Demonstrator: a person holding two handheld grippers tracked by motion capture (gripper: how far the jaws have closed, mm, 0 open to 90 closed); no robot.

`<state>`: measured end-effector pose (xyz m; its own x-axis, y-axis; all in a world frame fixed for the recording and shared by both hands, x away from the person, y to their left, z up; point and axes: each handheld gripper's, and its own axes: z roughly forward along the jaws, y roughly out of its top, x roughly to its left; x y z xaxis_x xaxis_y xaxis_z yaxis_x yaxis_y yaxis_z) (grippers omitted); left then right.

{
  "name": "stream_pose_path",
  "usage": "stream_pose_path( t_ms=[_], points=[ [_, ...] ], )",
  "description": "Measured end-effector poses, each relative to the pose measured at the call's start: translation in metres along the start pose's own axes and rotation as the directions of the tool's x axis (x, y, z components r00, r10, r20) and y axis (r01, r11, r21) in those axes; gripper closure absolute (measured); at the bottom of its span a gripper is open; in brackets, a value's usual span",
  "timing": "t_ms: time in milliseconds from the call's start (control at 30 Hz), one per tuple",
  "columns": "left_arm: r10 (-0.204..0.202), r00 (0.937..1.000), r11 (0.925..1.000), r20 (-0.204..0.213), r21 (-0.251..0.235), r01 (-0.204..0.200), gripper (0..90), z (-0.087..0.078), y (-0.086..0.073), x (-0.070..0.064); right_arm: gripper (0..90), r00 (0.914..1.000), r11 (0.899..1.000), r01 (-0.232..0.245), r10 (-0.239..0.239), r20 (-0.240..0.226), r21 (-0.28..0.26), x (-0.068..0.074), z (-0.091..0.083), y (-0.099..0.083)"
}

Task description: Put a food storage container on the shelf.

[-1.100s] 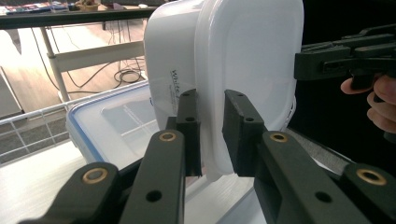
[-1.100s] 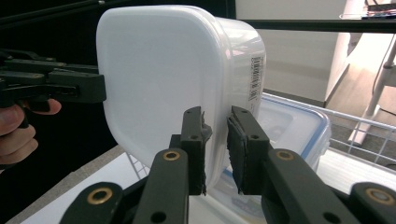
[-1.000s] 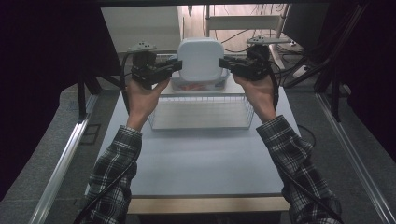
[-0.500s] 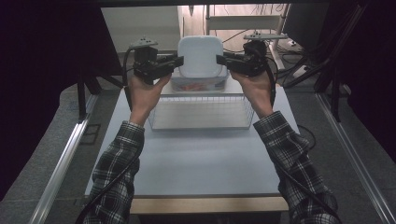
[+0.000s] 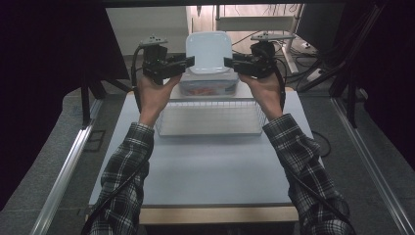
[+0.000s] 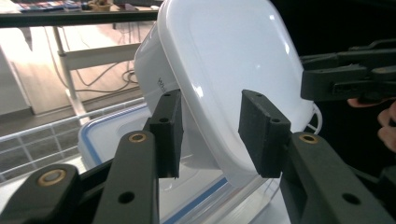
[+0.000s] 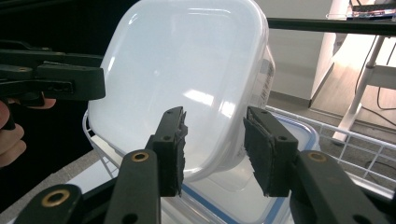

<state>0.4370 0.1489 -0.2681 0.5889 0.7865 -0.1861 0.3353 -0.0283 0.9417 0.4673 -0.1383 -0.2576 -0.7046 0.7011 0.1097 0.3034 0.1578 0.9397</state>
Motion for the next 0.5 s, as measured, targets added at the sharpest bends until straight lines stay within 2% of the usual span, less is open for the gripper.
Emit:
stream_pose_path(
  t_ms=[67,200,300,367,433,500],
  points=[
    [0.001,0.9999,1.0000,-0.010,0.003,-0.001,58.6,0.001,0.001,0.002,59.0,1.0000,1.000,-0.005,0.005,-0.006,0.005,-0.002,0.001,0.002],
    [0.023,0.9979,0.9997,-0.060,0.013,-0.022,52.7,0.004,0.004,0.002,58.2,1.0000,1.000,0.002,-0.002,-0.003,0.010,-0.001,0.003,0.005],
    [0.008,0.9972,1.0000,-0.075,0.002,-0.008,49.5,0.006,0.007,0.004,57.3,0.9998,0.999,0.015,-0.016,0.015,0.038,0.000,0.006,0.007],
    [0.005,0.9970,1.0000,-0.077,0.006,-0.005,49.5,0.008,0.009,0.006,57.1,0.9993,0.998,0.027,-0.028,0.025,0.054,0.000,0.009,0.006],
    [0.000,0.9974,1.0000,-0.072,0.007,0.001,49.4,0.009,0.011,0.008,56.7,0.9997,0.999,0.016,-0.017,0.019,0.050,-0.001,0.012,0.004],
    [0.012,0.9977,0.9997,-0.067,0.021,-0.011,49.5,0.009,0.014,0.010,56.4,0.9998,0.999,0.013,-0.014,0.012,0.049,-0.001,0.014,0.003]
  ],
)
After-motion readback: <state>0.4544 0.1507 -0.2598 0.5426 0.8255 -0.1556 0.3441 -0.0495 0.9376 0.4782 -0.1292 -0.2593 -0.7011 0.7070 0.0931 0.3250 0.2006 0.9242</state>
